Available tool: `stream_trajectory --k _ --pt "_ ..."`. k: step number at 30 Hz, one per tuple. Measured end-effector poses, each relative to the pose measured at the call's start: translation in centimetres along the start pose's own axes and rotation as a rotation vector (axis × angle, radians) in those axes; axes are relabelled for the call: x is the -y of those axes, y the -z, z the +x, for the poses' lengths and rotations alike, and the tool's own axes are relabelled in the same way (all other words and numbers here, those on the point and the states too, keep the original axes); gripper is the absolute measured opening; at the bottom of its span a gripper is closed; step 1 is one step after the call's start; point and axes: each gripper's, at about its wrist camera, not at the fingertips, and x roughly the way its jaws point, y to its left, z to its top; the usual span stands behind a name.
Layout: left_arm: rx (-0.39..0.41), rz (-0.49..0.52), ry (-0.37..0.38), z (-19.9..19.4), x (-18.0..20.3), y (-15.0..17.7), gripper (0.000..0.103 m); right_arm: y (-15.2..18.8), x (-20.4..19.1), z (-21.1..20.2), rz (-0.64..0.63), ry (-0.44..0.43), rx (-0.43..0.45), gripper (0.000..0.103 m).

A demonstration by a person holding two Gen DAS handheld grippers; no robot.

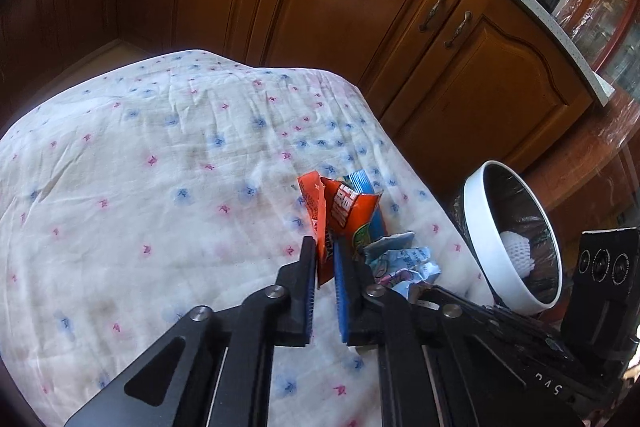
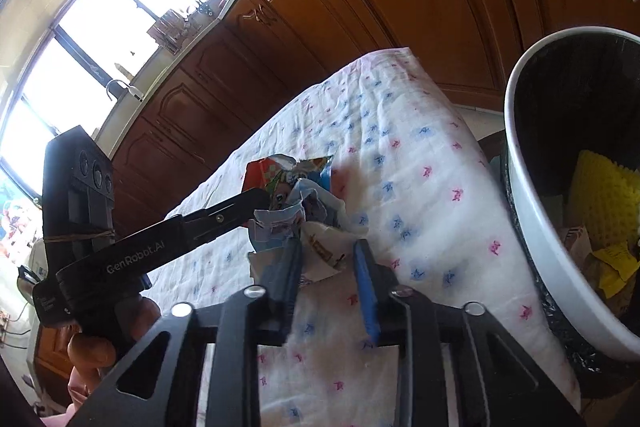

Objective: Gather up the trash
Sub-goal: 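Grasp the red snack bag with the left tool while the right tool grasps the crumpled wrappers, then carry the snack bag and crumpled wrappers over the bin and release both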

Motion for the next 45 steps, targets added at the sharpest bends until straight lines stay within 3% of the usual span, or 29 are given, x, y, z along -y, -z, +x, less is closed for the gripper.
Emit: stream_trajectory --k 2,12,15,16,17,19,24,25,26,29,38,45 --pt "0.006 0.000 0.000 -0.1 -0.2 0.2 0.001 0.3 0.0 -0.3 -0.011 0.002 0.002 0.001" --pt "0.106 -0.043 0.002 -5.6 -1.1 3.0 0.000 1.8 -0.9 -3.5 -0.080 0.025 0.041 0.000" --pt "0.141 -0.080 -0.005 -7.6 -1.9 4.4 0.000 1.7 -1.7 -4.0 -0.104 0.012 0.055 0.013" --pt "0.150 -0.094 -0.006 -8.2 -2.2 4.9 0.000 1.6 -2.0 -3.8 -0.106 0.011 0.053 0.024" --pt "0.158 -0.105 -0.008 -8.9 -2.5 5.4 0.000 1.5 -2.3 -3.7 -0.113 0.017 0.053 0.043" --pt "0.168 -0.125 -0.009 -10.0 -2.9 6.6 0.000 1.3 -2.9 -3.1 -0.132 0.045 0.061 0.066" --pt "0.180 -0.146 -0.024 -11.9 -3.5 8.6 0.000 0.5 -3.7 -0.1 -0.154 0.081 0.030 0.063" --pt "0.182 -0.148 -0.025 -12.4 -3.6 8.9 0.000 0.5 -3.8 0.7 -0.162 0.087 0.017 0.059" --pt "0.182 -0.151 -0.025 -12.8 -3.7 9.3 0.000 0.6 -4.0 1.2 -0.170 0.082 0.004 0.043" --pt "0.178 -0.152 -0.018 -13.4 -3.5 9.9 0.000 1.2 -4.8 1.1 -0.206 0.098 0.018 0.022" --pt "0.187 -0.084 0.048 -14.5 -0.1 10.2 0.000 2.8 -4.9 -4.5 -0.211 0.083 0.097 0.016" --pt "0.164 -0.003 0.097 -13.7 4.0 10.7 0.000 3.7 -2.4 -10.2 -0.169 0.119 0.174 0.016"
